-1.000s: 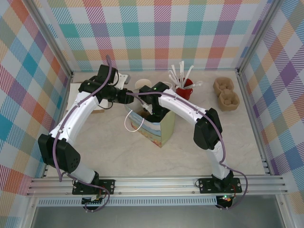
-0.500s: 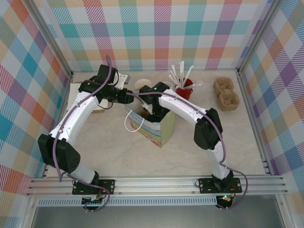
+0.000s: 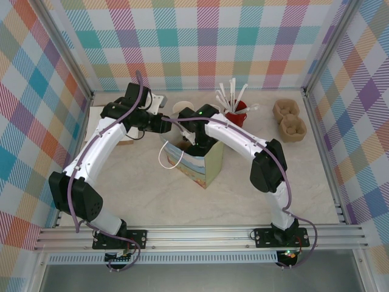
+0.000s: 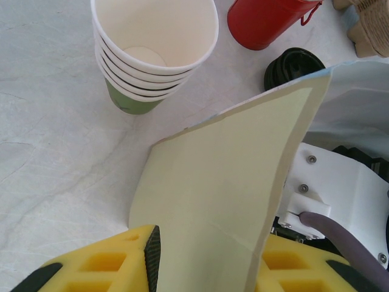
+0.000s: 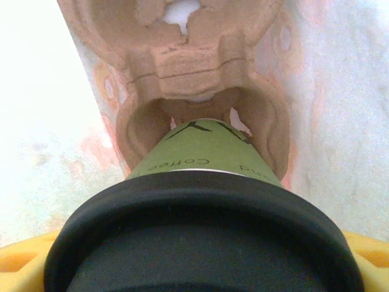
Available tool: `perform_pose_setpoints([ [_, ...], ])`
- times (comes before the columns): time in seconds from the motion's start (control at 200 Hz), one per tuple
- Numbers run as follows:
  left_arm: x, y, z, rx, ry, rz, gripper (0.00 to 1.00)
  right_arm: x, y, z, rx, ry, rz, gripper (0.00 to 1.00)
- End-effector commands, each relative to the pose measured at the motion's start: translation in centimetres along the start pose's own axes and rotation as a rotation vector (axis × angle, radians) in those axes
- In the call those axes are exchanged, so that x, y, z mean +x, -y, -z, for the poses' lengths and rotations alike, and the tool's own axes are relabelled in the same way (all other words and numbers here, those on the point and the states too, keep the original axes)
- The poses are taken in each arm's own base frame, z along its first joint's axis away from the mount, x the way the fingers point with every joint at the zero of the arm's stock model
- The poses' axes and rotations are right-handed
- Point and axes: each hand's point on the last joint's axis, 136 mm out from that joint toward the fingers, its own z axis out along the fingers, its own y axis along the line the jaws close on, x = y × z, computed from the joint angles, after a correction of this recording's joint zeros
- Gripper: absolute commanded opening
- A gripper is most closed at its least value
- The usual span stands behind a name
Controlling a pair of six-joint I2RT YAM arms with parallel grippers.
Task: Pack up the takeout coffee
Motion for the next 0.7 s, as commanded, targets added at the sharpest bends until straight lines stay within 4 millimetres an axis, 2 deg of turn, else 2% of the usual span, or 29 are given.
perform_pose_setpoints([
  [0.0,-0.7,0.0,0.2,0.003,0.021,0.008,0.35,-0.3,-0.3,1.2,-0.026,0.050,0.019,0.79],
  [0.695,-0.8,0.2,0.2,0.013,0.023,0.006,0.35,0.2,-0.8,3.5,-0.054,0.074,0.018,0.79],
])
